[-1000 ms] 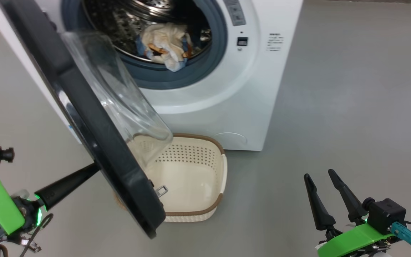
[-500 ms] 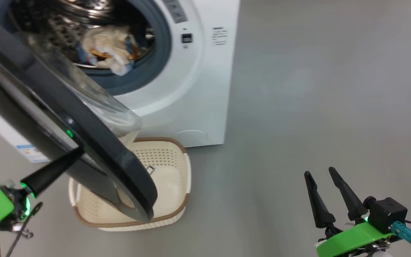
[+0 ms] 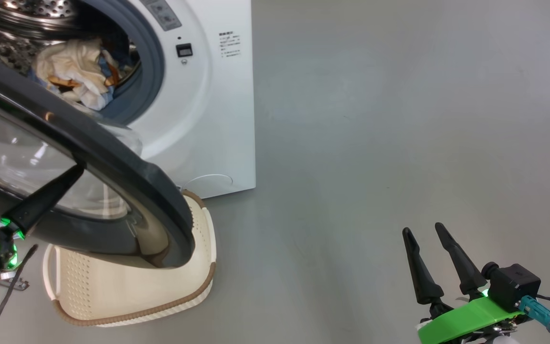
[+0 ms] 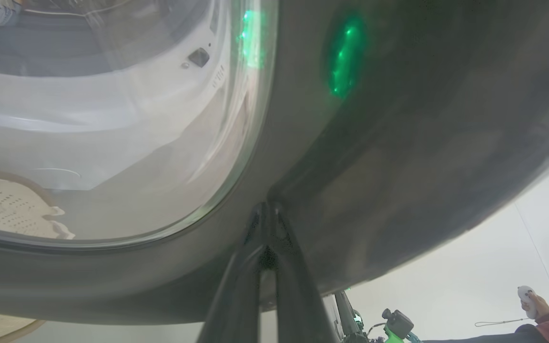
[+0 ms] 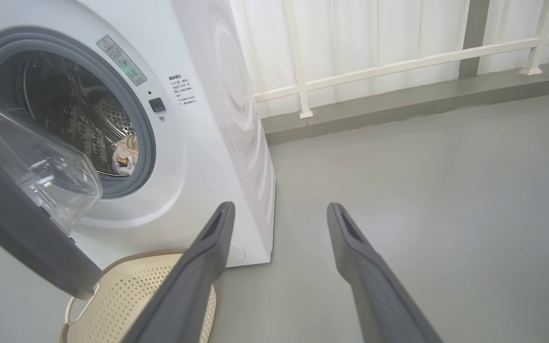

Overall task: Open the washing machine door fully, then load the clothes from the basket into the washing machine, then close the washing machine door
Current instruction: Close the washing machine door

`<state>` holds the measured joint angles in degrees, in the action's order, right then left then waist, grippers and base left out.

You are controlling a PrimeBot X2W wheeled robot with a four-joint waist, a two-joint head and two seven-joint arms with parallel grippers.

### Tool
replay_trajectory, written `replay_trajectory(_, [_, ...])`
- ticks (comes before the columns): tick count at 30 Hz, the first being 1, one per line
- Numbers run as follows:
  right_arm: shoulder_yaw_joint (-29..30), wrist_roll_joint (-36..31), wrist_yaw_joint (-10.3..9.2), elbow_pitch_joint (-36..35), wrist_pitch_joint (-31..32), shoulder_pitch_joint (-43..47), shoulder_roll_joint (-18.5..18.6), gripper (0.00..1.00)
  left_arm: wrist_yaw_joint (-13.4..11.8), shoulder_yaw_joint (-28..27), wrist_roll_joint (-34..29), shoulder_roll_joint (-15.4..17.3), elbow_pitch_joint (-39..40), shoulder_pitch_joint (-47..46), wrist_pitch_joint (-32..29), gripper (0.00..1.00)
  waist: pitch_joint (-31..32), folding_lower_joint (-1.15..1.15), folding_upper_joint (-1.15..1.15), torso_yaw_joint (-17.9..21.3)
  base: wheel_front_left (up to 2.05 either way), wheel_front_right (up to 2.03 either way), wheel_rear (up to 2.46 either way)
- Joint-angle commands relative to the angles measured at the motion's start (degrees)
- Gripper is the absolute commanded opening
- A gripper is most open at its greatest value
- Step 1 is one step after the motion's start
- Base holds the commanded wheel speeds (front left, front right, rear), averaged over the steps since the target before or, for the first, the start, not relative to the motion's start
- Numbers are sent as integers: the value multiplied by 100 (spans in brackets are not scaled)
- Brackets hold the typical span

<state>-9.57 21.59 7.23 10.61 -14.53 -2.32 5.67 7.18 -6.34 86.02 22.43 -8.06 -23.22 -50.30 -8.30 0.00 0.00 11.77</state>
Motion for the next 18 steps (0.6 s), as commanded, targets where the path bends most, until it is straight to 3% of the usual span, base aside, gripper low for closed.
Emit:
replay_trajectory(1, [-114, -29, 25, -158, -47, -129, 34, 100, 31, -191, -44, 261, 100, -281, 65, 0, -8, 0, 0, 46, 0, 0, 0])
replay_trajectory(18, [-76, -37, 25, -137, -47, -93, 122, 100, 31, -172, 186, 236, 147, 182, 472, 0, 147, 0, 0, -456, 0, 0, 0])
